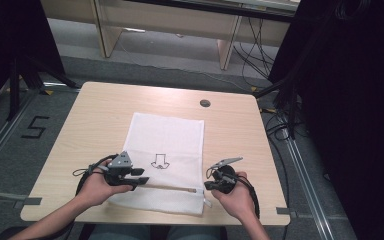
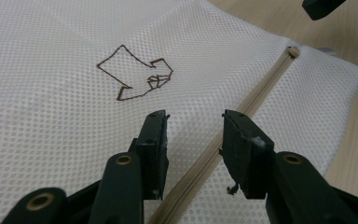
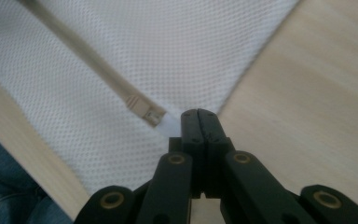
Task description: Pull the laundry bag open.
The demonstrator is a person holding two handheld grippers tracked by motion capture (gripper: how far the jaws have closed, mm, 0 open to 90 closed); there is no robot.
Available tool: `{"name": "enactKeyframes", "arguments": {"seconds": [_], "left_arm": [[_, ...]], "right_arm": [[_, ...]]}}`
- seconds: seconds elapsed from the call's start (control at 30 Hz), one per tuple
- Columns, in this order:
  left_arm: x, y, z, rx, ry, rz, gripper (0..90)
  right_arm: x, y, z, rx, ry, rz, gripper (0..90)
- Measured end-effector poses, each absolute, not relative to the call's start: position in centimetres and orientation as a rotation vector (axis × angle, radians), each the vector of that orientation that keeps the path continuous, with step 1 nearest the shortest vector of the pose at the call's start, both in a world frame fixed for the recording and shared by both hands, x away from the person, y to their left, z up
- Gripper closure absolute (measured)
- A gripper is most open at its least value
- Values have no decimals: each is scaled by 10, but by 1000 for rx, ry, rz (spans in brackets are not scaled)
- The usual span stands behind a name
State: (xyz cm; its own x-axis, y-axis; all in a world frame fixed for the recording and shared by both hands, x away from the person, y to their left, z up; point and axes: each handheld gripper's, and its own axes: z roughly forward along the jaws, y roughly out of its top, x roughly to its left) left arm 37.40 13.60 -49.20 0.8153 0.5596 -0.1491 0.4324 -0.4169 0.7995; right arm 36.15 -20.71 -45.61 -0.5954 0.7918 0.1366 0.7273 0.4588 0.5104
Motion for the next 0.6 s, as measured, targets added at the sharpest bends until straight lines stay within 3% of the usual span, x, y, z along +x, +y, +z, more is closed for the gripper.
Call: {"name": "enactKeyframes", "arguments": {"seconds": [0.6], "left_arm": [[381,105,-485,2098,678,93,493]], "right_arm": [[367,-190,-469,1470,2660,777,900]]}}
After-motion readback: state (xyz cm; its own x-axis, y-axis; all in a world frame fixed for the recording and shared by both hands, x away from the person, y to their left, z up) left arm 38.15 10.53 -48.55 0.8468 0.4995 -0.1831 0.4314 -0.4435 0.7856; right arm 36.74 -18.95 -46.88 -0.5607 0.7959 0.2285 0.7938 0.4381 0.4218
